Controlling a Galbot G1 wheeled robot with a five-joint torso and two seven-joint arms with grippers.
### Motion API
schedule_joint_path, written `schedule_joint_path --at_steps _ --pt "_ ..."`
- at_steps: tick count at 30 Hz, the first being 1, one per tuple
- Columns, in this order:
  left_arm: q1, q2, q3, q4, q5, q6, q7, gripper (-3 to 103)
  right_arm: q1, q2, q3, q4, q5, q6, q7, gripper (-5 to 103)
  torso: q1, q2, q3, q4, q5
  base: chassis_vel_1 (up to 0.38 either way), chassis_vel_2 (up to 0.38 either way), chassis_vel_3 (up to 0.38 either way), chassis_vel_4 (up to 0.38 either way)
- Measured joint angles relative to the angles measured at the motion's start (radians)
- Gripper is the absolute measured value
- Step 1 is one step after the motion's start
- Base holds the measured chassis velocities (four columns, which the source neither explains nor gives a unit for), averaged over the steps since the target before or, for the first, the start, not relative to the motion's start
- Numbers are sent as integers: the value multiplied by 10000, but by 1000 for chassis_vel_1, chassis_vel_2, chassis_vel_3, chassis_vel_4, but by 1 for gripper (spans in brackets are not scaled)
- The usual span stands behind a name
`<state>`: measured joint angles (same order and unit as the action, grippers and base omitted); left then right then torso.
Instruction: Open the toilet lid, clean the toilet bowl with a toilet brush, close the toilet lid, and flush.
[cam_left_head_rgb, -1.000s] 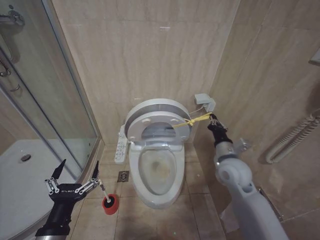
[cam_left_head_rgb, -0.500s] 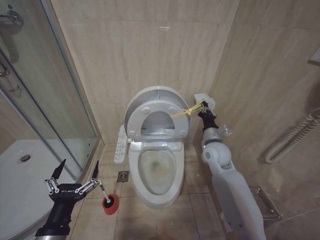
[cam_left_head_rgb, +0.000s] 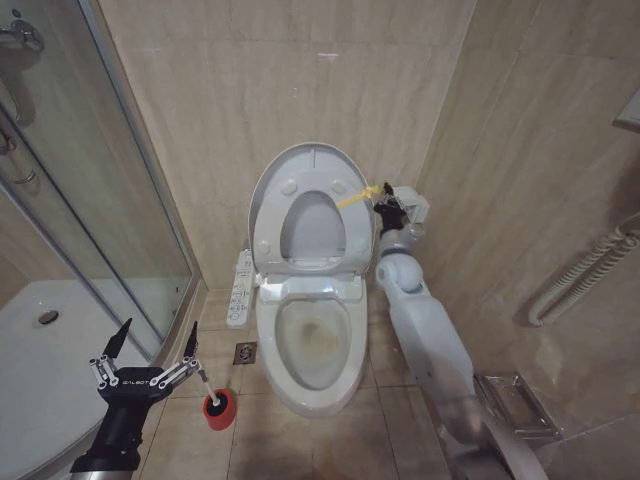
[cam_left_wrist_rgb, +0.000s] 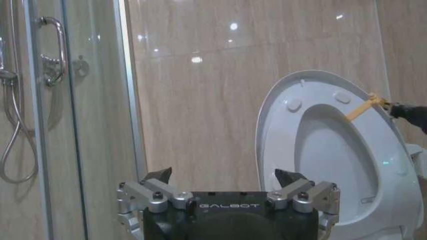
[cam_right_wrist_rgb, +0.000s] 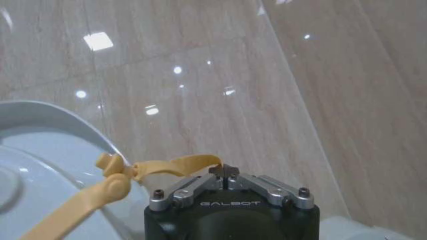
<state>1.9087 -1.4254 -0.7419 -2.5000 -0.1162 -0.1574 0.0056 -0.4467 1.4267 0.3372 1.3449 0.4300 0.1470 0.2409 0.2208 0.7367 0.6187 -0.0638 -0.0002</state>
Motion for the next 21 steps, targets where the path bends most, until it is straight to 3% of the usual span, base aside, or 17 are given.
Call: schedule_joint_path --at_steps 9,21 --pt "0 0 0 0 0 0 0 100 791 -207 -253 -755 -334 149 -2 0 0 0 0 -1 1 0 0 0 0" --pt "0 0 0 0 0 0 0 100 2123 -171 -495 -2701 -1599 725 -199 0 0 0 0 0 2 0 0 0 0"
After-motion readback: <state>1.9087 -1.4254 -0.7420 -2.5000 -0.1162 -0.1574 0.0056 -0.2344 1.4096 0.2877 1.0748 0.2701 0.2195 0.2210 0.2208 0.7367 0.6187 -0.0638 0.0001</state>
